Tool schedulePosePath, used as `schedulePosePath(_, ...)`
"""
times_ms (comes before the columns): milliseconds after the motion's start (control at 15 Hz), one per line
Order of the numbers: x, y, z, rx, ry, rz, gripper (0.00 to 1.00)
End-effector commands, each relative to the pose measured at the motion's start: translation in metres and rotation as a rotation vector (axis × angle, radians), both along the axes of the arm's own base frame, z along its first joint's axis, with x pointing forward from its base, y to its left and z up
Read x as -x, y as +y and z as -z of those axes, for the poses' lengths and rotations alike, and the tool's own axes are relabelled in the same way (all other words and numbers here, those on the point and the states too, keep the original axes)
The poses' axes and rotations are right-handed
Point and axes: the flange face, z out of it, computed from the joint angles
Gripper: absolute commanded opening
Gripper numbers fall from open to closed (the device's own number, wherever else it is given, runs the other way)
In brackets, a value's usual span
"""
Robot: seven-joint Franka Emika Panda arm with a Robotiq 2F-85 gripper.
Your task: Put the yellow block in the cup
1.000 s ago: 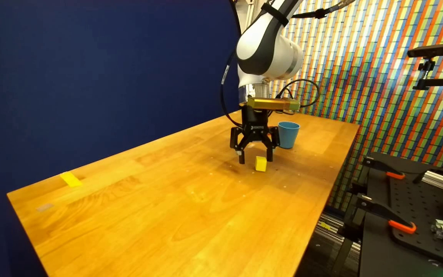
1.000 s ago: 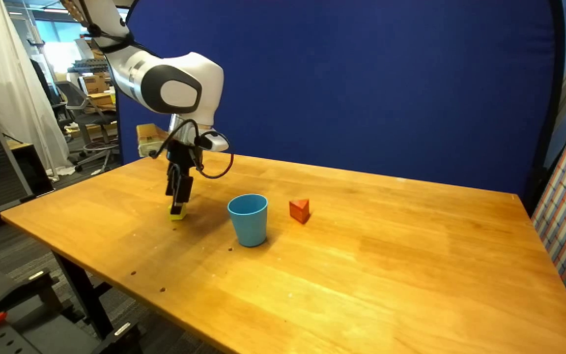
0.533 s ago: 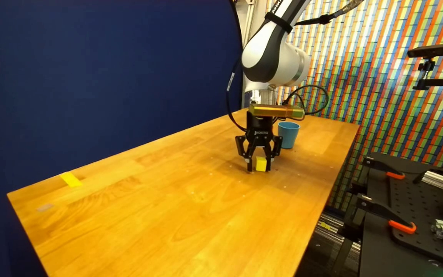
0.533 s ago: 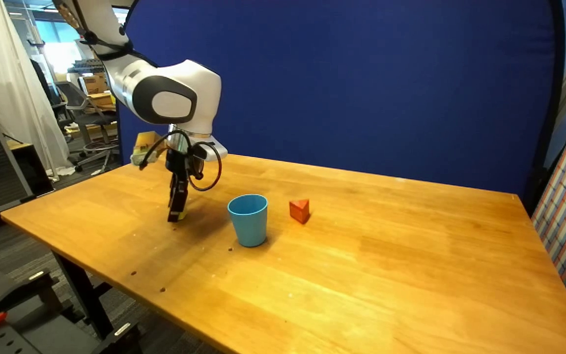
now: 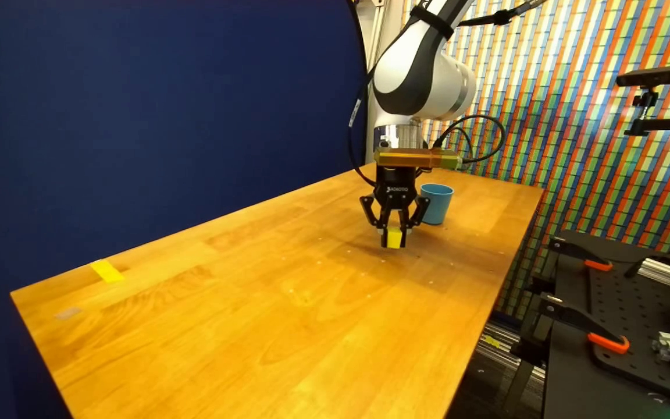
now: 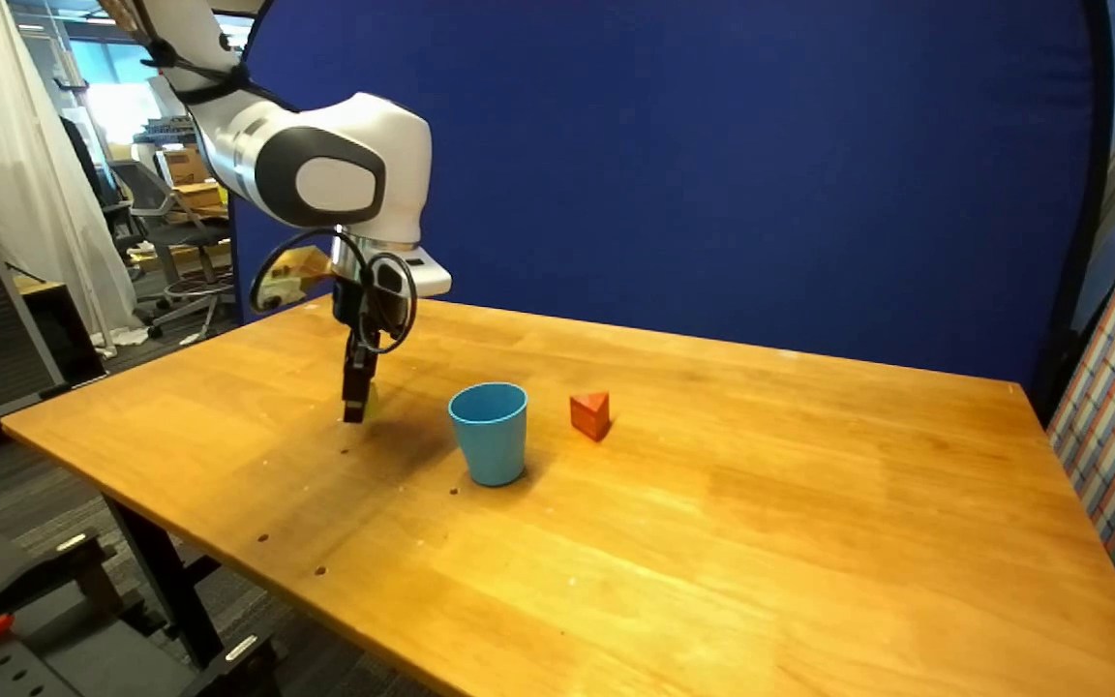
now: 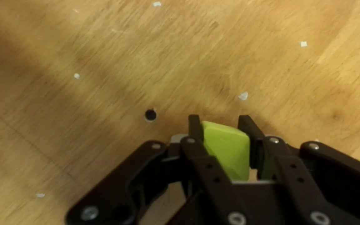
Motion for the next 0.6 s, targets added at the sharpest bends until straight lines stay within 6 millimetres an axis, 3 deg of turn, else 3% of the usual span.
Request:
schedulePosePath(0,0.008,-0.018,-0.061,0.053,-0.069,0.051,0.09)
schedulePosePath(267,0.013,-0.050,-0.108,0.114,-0.109,0.163,0.09)
schedulePosePath(533,0.032,-0.087,-0.123,0.132,-0.122,0.314,0.09)
